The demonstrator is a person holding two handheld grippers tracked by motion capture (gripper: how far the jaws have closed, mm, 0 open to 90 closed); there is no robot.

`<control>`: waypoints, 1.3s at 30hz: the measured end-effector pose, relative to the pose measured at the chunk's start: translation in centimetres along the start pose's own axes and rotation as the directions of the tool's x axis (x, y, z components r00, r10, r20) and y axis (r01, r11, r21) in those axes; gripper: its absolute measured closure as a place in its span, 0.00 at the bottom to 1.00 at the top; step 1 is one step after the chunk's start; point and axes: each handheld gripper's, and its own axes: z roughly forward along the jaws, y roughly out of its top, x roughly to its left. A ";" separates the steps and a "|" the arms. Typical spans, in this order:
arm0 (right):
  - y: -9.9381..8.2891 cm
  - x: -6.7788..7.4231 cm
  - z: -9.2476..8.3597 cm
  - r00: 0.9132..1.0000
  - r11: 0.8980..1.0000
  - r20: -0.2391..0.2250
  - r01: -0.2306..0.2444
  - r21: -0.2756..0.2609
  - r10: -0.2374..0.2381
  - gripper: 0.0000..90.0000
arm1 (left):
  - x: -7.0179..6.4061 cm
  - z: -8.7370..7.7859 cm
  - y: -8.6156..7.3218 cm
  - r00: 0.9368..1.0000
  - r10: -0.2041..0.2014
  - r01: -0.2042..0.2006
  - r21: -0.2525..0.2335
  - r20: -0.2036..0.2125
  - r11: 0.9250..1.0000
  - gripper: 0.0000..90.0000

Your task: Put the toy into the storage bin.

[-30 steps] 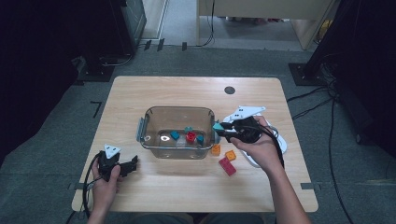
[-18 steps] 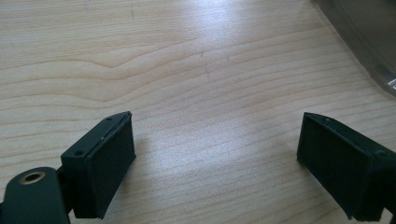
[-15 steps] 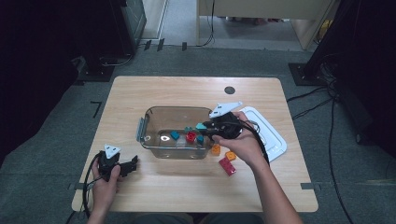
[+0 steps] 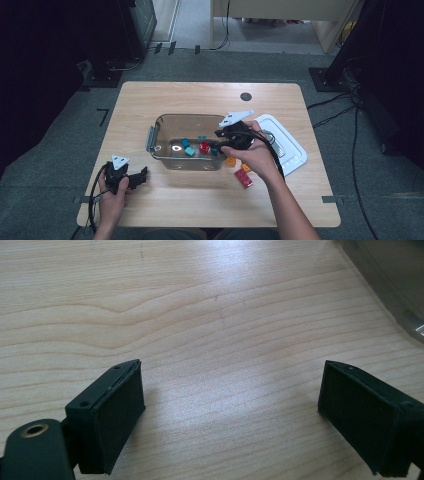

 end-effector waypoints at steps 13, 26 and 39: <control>-3.2 -0.4 -3.9 0.992 0.992 0.065 -0.099 -0.073 0.103 0.33 | 0.0 0.0 0.0 1.000 -0.001 0.001 0.000 0.000 1.000 0.12; -7.3 -1.0 -6.3 0.979 0.979 0.096 -0.170 -0.115 0.181 0.25 | 0.0 0.0 0.0 1.000 0.000 0.000 0.001 -0.001 1.000 0.12; -10.6 -0.7 -5.8 0.971 0.978 0.123 -0.201 -0.061 0.207 0.25 | -0.1 0.0 0.0 1.000 -0.005 0.005 0.000 -0.005 1.000 0.12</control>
